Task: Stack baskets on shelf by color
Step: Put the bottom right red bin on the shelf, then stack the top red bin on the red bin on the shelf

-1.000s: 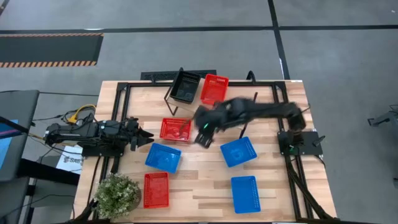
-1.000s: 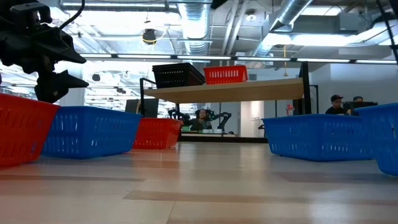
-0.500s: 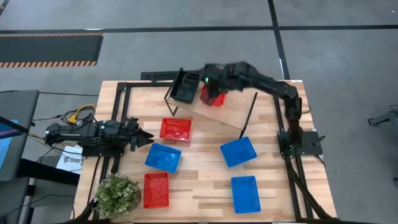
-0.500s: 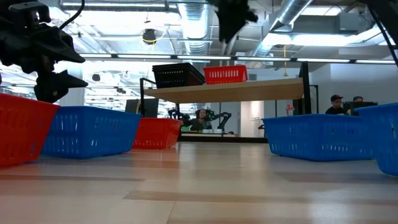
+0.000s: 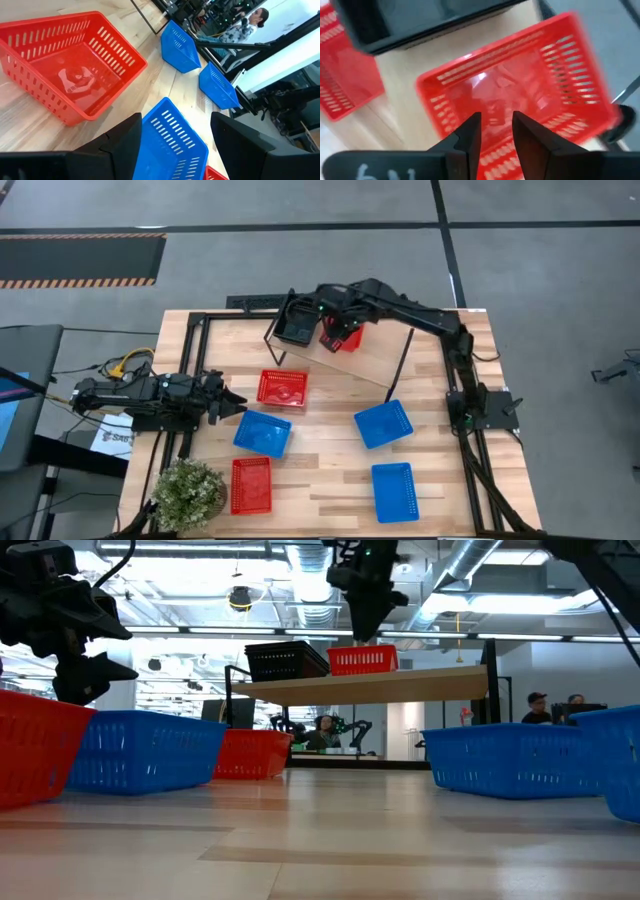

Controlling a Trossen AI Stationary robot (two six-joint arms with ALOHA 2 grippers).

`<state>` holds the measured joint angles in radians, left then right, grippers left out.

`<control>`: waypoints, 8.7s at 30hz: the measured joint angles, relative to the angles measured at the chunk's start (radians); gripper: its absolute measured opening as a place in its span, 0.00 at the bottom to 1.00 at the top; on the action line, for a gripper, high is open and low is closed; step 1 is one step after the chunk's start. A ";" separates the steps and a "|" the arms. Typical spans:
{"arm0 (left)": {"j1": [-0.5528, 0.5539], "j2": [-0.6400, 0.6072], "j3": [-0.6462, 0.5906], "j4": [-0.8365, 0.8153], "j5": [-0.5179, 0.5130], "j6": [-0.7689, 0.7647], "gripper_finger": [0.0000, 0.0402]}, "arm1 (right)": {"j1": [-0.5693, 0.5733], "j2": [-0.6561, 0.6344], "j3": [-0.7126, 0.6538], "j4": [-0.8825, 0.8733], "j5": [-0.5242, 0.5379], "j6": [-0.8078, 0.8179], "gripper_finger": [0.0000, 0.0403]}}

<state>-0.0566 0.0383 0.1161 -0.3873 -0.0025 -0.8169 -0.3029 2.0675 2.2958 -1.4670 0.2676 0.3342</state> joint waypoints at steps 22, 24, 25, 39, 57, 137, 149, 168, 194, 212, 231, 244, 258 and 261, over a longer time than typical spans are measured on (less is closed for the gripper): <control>0.000 0.000 0.000 0.001 0.000 0.000 0.56 | 0.074 0.046 -0.001 0.010 -0.020 0.039 0.33; 0.000 0.000 0.000 0.001 0.000 0.000 0.56 | 0.073 0.046 -0.001 0.012 -0.032 0.039 0.33; 0.000 0.000 0.000 0.001 -0.001 -0.001 0.56 | 0.074 0.046 -0.001 0.011 -0.032 0.040 0.33; 0.000 0.000 0.000 0.002 -0.002 -0.016 0.56 | 0.090 -0.137 -0.046 -0.101 0.113 0.286 0.30; 0.000 0.000 0.000 0.002 0.002 -0.032 0.56 | 0.055 -0.136 -0.241 -0.103 0.098 0.321 0.23; 0.000 0.000 0.000 -0.003 0.018 -0.034 0.56 | 0.124 -0.317 -0.571 0.214 0.093 0.327 0.23; 0.000 0.000 0.000 -0.003 0.023 -0.052 0.56 | 0.286 -0.381 -0.490 0.284 -0.087 0.478 0.23; 0.000 0.010 0.000 -0.006 0.006 -0.061 0.56 | 0.383 0.049 -0.492 0.686 -0.032 0.765 0.41; 0.000 0.014 0.000 -0.006 -0.038 -0.052 0.56 | 0.305 0.167 -0.491 0.794 -0.077 0.817 0.05; 0.000 0.013 0.000 -0.006 -0.039 -0.033 0.56 | 0.410 -0.165 -0.492 0.522 -0.066 0.688 0.01; 0.000 0.013 0.000 -0.004 -0.039 -0.012 0.56 | -0.153 -0.511 -0.385 0.448 -0.343 -0.202 0.01; 0.000 0.013 0.000 -0.001 -0.147 -0.108 0.56 | -0.473 -0.496 -0.387 0.425 -0.720 -0.522 0.01; 0.000 0.013 0.000 0.001 -0.195 -0.193 0.56 | -0.529 -0.308 -0.387 0.359 -0.791 -0.657 0.03; 0.000 0.013 0.000 0.001 -0.196 -0.200 0.56 | -0.531 -0.279 -0.387 0.338 -0.794 -0.673 0.04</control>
<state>-0.0563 0.0517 0.1160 -0.3866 -0.1982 -1.0172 -0.8341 1.7883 1.9083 -1.1291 -0.5262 -0.3387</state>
